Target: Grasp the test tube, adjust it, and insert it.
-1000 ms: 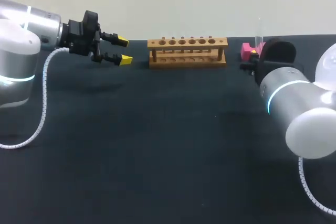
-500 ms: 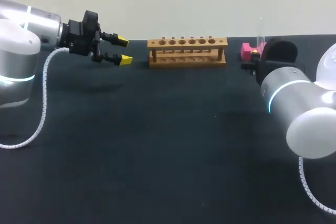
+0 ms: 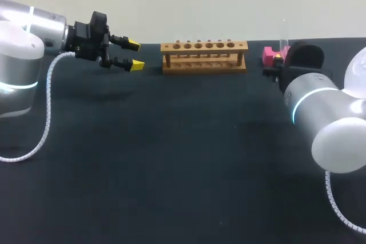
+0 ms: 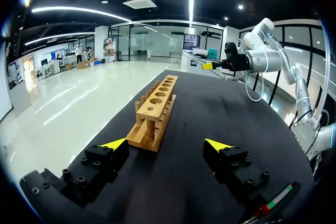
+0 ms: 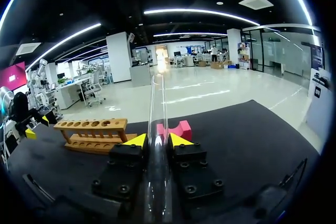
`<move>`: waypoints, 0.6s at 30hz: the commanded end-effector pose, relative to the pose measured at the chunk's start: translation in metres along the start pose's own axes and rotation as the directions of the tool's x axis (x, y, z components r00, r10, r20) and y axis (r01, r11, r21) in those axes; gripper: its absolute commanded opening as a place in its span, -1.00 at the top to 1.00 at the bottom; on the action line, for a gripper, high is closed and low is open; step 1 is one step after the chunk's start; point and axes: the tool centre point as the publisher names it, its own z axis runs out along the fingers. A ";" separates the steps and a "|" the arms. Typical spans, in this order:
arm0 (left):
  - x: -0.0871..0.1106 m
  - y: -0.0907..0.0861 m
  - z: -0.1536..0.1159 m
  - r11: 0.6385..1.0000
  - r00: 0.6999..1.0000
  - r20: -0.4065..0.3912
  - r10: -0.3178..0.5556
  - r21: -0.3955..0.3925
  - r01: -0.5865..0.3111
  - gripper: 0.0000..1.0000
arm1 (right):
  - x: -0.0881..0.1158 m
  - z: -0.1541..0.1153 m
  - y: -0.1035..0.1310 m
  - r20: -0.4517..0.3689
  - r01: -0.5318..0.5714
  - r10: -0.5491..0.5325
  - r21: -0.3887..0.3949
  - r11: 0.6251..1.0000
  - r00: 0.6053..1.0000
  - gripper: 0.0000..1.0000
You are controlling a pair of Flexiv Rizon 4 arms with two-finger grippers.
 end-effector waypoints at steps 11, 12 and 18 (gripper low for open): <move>0.001 -0.001 0.000 1.000 1.000 0.003 0.003 -0.003 -0.003 -1.00 | -0.025 0.004 0.037 0.051 -0.024 0.026 -0.051 0.998 0.998 1.00; 0.001 -0.001 0.000 1.000 1.000 0.003 0.003 -0.003 -0.003 -1.00 | -0.026 0.004 0.040 0.049 -0.035 0.037 -0.046 0.998 0.998 1.00; 0.001 -0.001 0.000 1.000 1.000 0.003 0.003 -0.003 -0.003 -1.00 | -0.028 0.010 0.063 0.037 -0.047 0.049 -0.038 0.998 0.998 1.00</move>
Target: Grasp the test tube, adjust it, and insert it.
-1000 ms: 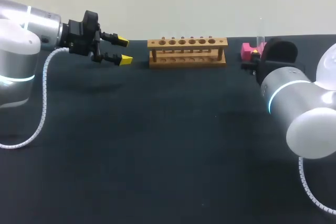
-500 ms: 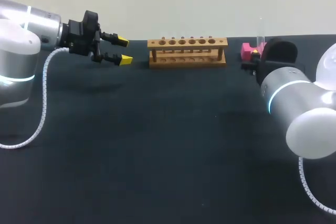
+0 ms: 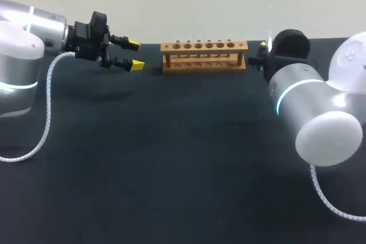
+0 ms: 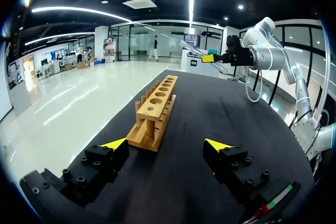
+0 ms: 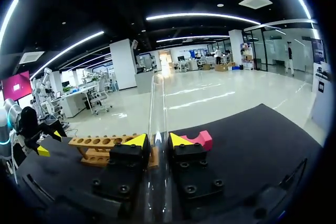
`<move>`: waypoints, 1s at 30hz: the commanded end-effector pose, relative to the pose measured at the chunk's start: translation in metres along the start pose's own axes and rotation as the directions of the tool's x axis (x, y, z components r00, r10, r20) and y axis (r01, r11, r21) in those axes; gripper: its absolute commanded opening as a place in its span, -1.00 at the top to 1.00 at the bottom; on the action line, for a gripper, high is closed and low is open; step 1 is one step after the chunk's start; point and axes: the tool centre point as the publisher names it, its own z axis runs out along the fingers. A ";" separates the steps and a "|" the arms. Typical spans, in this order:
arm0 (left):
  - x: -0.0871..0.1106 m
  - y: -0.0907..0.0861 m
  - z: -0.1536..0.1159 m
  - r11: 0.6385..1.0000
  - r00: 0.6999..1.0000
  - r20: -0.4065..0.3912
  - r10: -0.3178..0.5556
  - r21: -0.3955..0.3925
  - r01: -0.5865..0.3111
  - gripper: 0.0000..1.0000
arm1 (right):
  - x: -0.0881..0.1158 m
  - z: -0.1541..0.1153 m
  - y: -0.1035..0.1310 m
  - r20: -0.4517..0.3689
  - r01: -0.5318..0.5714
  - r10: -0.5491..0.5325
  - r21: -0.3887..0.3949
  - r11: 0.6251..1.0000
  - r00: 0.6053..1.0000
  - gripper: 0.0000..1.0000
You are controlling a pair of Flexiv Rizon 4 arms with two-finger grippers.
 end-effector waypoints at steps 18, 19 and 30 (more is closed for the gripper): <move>0.001 -0.001 0.000 1.000 1.000 0.003 0.003 -0.003 -0.003 -1.00 | 0.036 0.040 0.076 -0.065 -0.013 0.009 -0.052 0.999 0.998 1.00; 0.001 -0.001 0.000 1.000 1.000 0.003 0.003 -0.003 -0.003 -1.00 | 0.038 0.042 0.078 -0.064 -0.014 0.010 -0.057 0.998 0.998 1.00; 0.001 -0.001 0.000 1.000 1.000 0.003 0.003 -0.003 -0.003 -1.00 | 0.062 0.057 0.093 -0.110 0.001 -0.016 -0.136 0.991 0.994 1.00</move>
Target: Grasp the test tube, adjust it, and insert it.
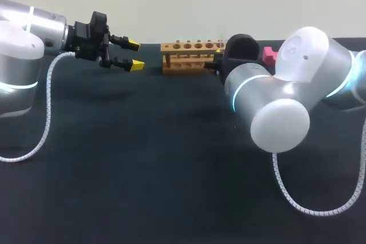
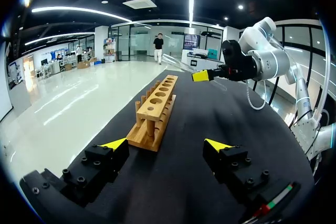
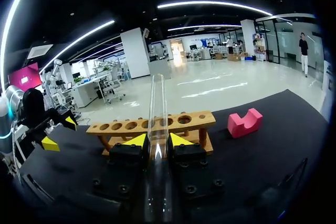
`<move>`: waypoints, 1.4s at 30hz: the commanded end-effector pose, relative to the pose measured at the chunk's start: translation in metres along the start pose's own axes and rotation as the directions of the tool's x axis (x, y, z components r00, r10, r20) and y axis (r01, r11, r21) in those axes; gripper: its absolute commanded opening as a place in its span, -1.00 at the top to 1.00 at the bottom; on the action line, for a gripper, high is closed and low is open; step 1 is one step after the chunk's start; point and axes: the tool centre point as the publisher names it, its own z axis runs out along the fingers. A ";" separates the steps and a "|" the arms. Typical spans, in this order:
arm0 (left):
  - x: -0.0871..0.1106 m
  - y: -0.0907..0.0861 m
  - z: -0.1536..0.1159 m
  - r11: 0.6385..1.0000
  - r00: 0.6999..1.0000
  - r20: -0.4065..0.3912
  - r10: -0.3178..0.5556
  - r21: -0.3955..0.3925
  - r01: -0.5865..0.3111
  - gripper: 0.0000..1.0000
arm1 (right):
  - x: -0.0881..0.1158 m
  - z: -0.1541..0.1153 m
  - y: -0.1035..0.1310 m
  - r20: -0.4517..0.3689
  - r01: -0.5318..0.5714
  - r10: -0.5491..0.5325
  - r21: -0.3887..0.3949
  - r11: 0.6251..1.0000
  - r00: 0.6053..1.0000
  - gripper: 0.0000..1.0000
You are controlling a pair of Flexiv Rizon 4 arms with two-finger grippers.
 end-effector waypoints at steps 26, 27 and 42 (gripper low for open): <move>0.001 -0.001 0.000 1.000 1.000 0.003 0.003 -0.003 -0.003 -1.00 | 0.023 0.028 -0.004 -0.135 0.001 -0.007 -0.050 0.999 0.991 1.00; 0.001 -0.001 0.000 1.000 1.000 0.003 0.003 -0.003 -0.003 -1.00 | 0.023 0.027 -0.005 -0.141 -0.003 -0.004 -0.046 0.999 0.990 1.00; 0.001 -0.001 0.000 1.000 1.000 0.003 0.003 -0.003 -0.003 -1.00 | 0.028 0.031 -0.003 -0.297 0.003 -0.024 -0.068 0.998 0.955 1.00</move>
